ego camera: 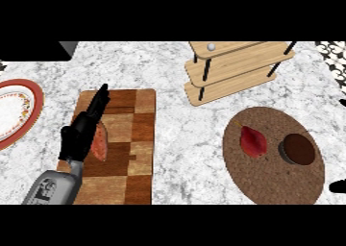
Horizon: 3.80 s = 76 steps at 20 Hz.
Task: Pick the cupcake from the placemat and place it in the tiered shelf
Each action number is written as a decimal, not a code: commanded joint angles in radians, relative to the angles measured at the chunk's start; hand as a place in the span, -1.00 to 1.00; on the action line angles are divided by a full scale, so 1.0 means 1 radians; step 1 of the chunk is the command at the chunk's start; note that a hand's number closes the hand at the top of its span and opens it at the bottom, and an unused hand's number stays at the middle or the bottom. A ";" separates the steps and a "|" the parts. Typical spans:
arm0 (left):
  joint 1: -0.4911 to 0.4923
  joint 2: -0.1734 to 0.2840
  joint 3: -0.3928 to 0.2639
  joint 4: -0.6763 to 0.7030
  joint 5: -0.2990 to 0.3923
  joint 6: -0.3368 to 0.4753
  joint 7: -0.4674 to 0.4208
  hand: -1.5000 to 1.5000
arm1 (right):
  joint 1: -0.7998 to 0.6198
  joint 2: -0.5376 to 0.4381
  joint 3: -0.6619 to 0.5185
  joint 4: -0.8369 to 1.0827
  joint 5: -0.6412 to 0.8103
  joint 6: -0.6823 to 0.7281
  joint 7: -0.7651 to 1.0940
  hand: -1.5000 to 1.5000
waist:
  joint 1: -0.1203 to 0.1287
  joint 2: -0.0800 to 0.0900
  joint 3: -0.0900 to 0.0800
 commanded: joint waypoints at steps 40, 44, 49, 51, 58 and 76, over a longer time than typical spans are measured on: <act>0.034 -0.164 0.091 -0.020 -0.162 -0.076 -0.006 0.00 | -0.048 0.403 -0.032 0.188 0.539 0.112 -0.102 -1.00 | 0.002 0.001 0.000; 0.075 -0.138 0.096 -0.112 -0.153 -0.115 0.045 0.00 | -0.126 0.421 -0.037 0.263 0.561 0.114 -0.095 -1.00 | 0.006 0.000 0.000; -0.032 -0.147 0.143 0.010 -0.139 -0.134 0.018 0.00 | -0.110 0.418 -0.073 0.338 0.580 0.091 -0.193 -1.00 | 0.002 0.001 0.000; 0.038 -0.141 0.143 -0.022 -0.150 -0.133 -0.030 0.00 | -0.105 0.447 -0.052 0.295 0.588 0.111 -0.154 -1.00 | 0.003 0.001 0.000; -0.013 -0.135 0.163 -0.018 -0.141 -0.160 0.029 0.00 | -0.080 0.451 -0.068 0.349 0.610 0.096 -0.224 -1.00 | 0.002 0.001 0.000; 0.004 -0.137 0.168 -0.009 -0.155 -0.153 0.004 0.00 | -0.066 0.729 0.530 0.163 0.947 0.076 -0.172 1.00 | 0.019 -0.005 -0.002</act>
